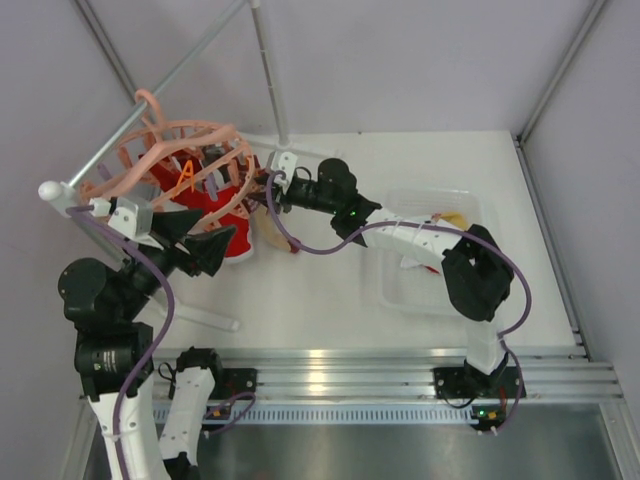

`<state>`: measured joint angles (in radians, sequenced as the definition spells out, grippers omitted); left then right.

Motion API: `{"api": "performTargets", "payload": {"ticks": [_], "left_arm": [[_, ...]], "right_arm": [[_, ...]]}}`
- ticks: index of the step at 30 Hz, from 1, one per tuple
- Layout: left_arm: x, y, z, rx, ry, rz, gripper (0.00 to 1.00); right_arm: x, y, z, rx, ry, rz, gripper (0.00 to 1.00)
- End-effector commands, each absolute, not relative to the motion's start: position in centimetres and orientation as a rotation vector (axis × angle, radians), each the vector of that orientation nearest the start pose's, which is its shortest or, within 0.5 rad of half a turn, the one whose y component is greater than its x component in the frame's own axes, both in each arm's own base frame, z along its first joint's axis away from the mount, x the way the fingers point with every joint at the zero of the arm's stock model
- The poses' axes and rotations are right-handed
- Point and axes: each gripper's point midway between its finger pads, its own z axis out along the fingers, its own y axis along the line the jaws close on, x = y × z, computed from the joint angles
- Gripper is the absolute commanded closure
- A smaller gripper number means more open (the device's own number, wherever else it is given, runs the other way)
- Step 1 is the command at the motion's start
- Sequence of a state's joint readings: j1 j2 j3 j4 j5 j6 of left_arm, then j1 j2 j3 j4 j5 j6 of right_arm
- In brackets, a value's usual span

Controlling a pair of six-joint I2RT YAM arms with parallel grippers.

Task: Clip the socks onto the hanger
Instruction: Open the clamp at the hanger.

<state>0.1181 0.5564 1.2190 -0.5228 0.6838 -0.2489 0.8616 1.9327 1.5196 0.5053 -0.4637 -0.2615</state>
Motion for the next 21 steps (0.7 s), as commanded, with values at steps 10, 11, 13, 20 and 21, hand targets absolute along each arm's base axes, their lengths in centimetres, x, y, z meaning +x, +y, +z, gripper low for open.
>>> {"api": "performTargets", "payload": {"ticks": [10, 11, 13, 20, 21], "left_arm": [[18.9, -11.2, 42.3, 0.283, 1.616, -0.773, 0.26], [18.8, -11.3, 42.2, 0.287, 1.629, -0.780, 0.27], [18.7, -11.3, 42.3, 0.301, 1.632, -0.778, 0.28], [19.3, -10.6, 41.0, 0.235, 1.705, -0.754, 0.36], [19.7, -10.2, 40.7, 0.212, 1.715, -0.728, 0.41]], "right_arm": [[31.6, 48.6, 33.6, -1.138, 1.055, 0.849, 0.96], [31.3, 48.6, 33.7, -1.146, 1.060, 0.857, 0.98], [30.7, 48.4, 34.4, -1.152, 1.054, 0.868, 1.00], [29.1, 47.9, 34.8, -1.186, 1.058, 0.875, 1.00], [28.8, 47.8, 35.1, -1.186, 1.057, 0.879, 1.00]]}}
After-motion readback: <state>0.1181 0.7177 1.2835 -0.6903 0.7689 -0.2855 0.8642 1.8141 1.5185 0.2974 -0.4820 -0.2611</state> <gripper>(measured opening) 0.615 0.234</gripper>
